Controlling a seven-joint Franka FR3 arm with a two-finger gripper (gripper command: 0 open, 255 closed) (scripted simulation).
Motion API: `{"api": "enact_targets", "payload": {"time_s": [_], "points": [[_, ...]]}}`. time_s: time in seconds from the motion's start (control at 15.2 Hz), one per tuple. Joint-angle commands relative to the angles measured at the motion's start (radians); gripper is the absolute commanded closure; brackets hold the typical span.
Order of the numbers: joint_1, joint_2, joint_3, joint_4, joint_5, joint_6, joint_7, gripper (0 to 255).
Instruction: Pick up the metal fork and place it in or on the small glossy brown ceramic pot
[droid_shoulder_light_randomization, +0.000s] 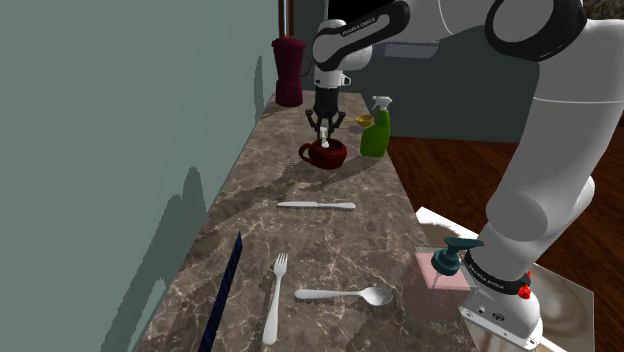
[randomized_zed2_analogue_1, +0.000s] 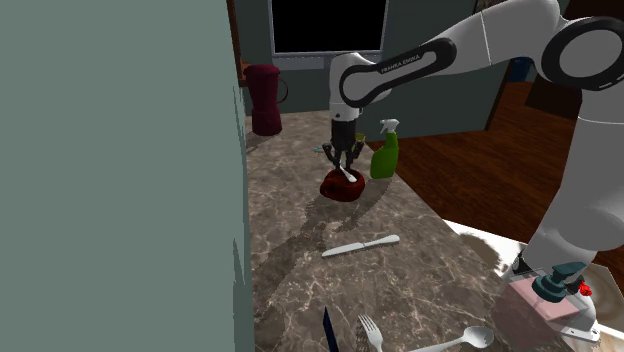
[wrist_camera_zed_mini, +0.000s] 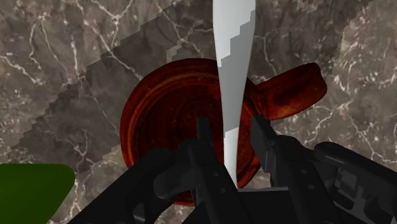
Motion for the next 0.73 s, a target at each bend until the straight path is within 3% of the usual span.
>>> {"api": "enact_targets", "payload": {"time_s": [0.0,0.26,0.33,0.66], "points": [[0.000,0.000,0.000,-0.001,0.000,0.002,0.000,255],[0.000,0.000,0.000,-0.001,0.000,0.002,0.000,255],[0.000,0.000,0.000,-0.001,0.000,0.002,0.000,0],[0.000,0.000,0.000,-0.001,0.000,0.002,0.000,0]]}}
